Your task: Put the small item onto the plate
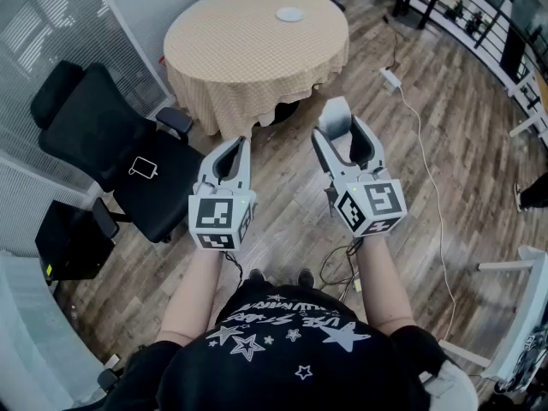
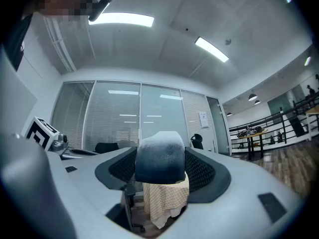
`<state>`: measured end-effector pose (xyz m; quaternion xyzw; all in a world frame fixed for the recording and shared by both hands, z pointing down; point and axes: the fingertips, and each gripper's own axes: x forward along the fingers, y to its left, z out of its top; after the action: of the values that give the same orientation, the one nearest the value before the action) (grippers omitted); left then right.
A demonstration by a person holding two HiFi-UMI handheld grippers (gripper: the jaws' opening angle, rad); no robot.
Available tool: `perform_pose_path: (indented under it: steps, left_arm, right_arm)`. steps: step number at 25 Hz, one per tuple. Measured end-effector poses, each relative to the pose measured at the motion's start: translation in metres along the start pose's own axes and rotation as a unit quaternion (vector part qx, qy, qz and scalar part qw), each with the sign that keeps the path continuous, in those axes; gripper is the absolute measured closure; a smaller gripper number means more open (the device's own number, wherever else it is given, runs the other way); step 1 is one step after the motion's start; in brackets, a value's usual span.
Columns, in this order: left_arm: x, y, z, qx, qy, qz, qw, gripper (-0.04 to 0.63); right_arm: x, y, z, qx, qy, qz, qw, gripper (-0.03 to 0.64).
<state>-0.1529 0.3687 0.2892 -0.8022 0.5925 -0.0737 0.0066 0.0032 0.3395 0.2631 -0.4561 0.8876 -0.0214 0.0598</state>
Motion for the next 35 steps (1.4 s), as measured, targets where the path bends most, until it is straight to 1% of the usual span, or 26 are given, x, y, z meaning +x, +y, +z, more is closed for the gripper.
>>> perform_pose_path:
  steps: [5,9,13,19,25,30,35]
  left_arm:
    - [0.003,-0.008,-0.011,-0.009,0.019,-0.004,0.9998,0.595]
    - [0.002,-0.007,-0.016,-0.012,0.029,0.005,0.9995,0.595]
    - [-0.002,-0.015,-0.022,-0.015,0.037,0.012,0.9991,0.595]
    - [-0.007,-0.04,-0.024,-0.015,0.04,0.02,0.9989,0.595]
    - [-0.005,-0.072,-0.021,-0.01,0.032,0.025,0.9991,0.595]
    - [0.002,-0.087,-0.029,-0.009,0.04,0.015,0.9991,0.595]
    - [0.029,-0.083,-0.038,-0.012,0.046,0.003,0.9989,0.595]
  right_arm:
    - [-0.004,0.003,-0.012,-0.002,0.025,0.01,1.0,0.316]
    - [-0.009,0.002,-0.021,-0.001,0.034,0.013,0.999,0.316]
    - [-0.02,-0.002,-0.03,-0.001,0.041,0.016,0.999,0.316]
    - [-0.044,-0.018,-0.031,0.037,0.031,0.021,0.999,0.316]
    - [-0.063,-0.036,-0.027,0.036,0.022,0.035,0.999,0.316]
    - [-0.068,-0.05,-0.041,0.043,0.038,0.032,0.998,0.316]
    - [-0.056,-0.072,-0.058,0.048,0.056,0.013,0.997,0.316]
